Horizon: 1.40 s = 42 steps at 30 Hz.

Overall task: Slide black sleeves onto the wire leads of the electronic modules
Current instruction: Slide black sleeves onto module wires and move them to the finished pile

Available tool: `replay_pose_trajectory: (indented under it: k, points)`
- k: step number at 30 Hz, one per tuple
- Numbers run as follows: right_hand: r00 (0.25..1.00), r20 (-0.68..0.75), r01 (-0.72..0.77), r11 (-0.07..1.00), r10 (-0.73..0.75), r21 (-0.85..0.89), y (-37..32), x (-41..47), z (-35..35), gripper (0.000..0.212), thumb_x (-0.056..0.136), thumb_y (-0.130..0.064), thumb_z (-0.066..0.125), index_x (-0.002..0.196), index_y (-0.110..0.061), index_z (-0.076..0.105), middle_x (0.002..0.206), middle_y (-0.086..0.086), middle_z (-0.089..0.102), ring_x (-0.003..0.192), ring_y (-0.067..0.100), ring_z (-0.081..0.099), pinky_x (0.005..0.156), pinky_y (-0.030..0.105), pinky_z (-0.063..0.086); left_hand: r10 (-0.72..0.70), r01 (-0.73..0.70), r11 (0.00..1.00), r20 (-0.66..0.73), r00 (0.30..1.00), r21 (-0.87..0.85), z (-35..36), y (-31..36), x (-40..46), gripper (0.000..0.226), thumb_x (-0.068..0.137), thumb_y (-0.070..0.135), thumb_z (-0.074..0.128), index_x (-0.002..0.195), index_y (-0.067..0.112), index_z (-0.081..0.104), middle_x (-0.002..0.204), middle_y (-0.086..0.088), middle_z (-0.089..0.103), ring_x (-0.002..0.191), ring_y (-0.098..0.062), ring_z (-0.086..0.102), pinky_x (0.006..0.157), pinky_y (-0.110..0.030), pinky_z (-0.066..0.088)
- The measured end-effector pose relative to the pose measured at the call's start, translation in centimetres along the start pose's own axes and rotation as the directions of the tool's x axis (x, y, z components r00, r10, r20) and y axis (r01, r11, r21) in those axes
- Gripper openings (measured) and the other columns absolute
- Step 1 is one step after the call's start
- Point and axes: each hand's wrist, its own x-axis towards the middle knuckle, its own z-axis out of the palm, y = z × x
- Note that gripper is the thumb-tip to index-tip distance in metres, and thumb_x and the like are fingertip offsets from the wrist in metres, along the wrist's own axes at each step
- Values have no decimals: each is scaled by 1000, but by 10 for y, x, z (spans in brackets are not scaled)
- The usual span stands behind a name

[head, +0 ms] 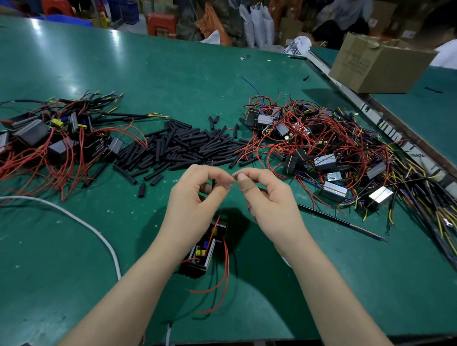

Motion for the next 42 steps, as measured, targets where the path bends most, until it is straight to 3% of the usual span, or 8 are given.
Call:
replay_pose_trajectory:
  k: [5,9,12,20,30,35,39,42]
  points:
    - [1000,-9,5,999,-5,40,-3,-1,-1,20,94,-17,58,81,-31,65,68,-21,54,60,-5,51,59,9,35,-141,150,982,79,987,-116,2,4,1,12,91,16,61,86,27,60,73,17,60,62,-5,56,61,-15,44]
    - [999,-19,31,1000,-31,3,-4,-1,-1,17,95,-20,58,84,-31,65,92,-2,59,69,1,51,67,24,40,-284,321,930,210,936,-176,4,8,2,34,99,23,45,75,25,69,71,10,67,58,-3,57,51,-10,39]
    - [997,-20,78,994,-79,-71,-2,-1,0,15,95,-22,57,86,-33,64,91,-6,59,71,7,49,69,31,42,-373,421,859,206,905,-291,3,11,5,41,99,31,43,69,22,68,66,6,66,57,-4,56,51,-11,41]
    - [992,-5,126,983,-128,-137,2,0,0,17,96,-25,55,83,-35,59,82,-16,52,67,-1,45,63,25,33,-222,279,915,213,951,-290,3,10,3,22,77,38,60,74,16,66,63,10,61,58,0,52,58,-9,41]
    - [995,-44,89,994,-92,-62,-2,0,-5,17,92,-16,62,81,-26,68,83,-9,58,63,1,47,59,18,35,20,-21,1000,138,990,6,-7,3,5,12,83,15,72,74,20,65,69,15,61,62,1,50,62,-14,38]
    - [968,-20,240,950,-249,-202,3,0,-7,9,89,-33,59,94,-30,66,86,-1,59,68,7,49,61,18,36,141,-146,978,47,989,151,-5,3,3,14,80,18,69,68,18,62,65,6,55,61,-2,48,60,-15,36]
    - [877,-33,430,813,-479,-392,8,1,-8,13,90,-13,64,103,-14,63,88,-2,55,75,-2,47,70,9,35,59,-63,996,54,997,71,-7,2,5,21,83,11,70,67,21,61,62,11,52,59,0,45,58,-11,34]
    - [805,-16,517,714,-594,-473,12,1,-8,15,90,-6,62,103,0,69,93,6,57,83,11,54,74,16,41,-18,19,1000,66,998,-5,-7,4,6,18,85,13,69,70,23,64,60,18,55,58,2,46,58,-11,34]
